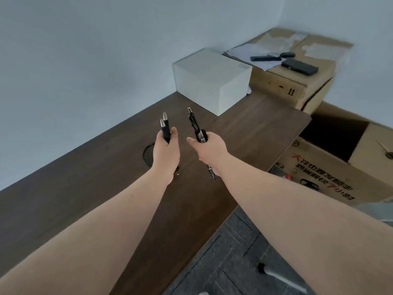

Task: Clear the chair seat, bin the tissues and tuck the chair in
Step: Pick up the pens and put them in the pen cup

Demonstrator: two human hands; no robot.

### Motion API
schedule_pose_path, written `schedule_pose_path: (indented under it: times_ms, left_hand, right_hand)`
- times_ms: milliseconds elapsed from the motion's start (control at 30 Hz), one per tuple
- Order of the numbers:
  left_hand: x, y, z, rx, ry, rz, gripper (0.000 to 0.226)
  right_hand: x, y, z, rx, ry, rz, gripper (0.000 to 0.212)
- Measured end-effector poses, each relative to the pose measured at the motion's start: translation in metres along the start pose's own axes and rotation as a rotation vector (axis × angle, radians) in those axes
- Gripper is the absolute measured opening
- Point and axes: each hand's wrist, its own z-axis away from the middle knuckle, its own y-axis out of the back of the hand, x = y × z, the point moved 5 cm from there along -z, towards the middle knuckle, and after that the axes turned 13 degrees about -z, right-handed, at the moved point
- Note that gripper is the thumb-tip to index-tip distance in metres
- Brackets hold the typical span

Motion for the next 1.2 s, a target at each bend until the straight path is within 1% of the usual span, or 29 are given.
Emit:
schedule_pose_path:
  times_ms: [167,300,400,533,633,800,933,1100,1200]
  left_hand:
    - [-0.017,0.043,-0.057,0.068,0.009,0.089,0.023]
    - [-0.029,0.048,-0.089,0.058,0.017,0.161,0.015]
    - [-0.039,0.043,-0.105,0.044,0.035,0.181,0.013]
    - [-0.047,0.036,-0.113,0.043,0.05,0.184,0.017]
    - [-0.056,0.035,-0.115,0.057,0.08,0.181,0.015]
    - [-0.064,0.038,-0.12,0.071,0.089,0.111,0.019]
    - [-0.065,0.036,-0.119,0.076,0.093,0.063,0.02]
    - [-0.064,0.039,-0.119,0.086,0.085,-0.035,0.018]
    - [-0.065,0.041,-0.116,0.091,0.078,-0.094,0.01]
  right_hand:
    - [-0.022,-0.071,-0.036,0.018,0.039,-0.086,0.042]
    - [-0.028,-0.106,-0.058,0.037,0.067,-0.097,0.04]
    - [-0.025,-0.122,-0.073,0.051,0.055,-0.121,0.034]
    - [-0.014,-0.131,-0.088,0.09,0.008,-0.163,0.029]
    - [-0.006,-0.138,-0.094,0.09,-0.008,-0.169,0.024]
    - [0.001,-0.145,-0.099,0.086,-0.034,-0.137,0.028]
    - [0.007,-0.143,-0.102,0.085,-0.053,-0.092,0.024]
    - [0.009,-0.141,-0.099,0.056,-0.053,-0.035,0.011]
    - [0.007,-0.14,-0.097,0.024,-0.036,0.014,0.008]
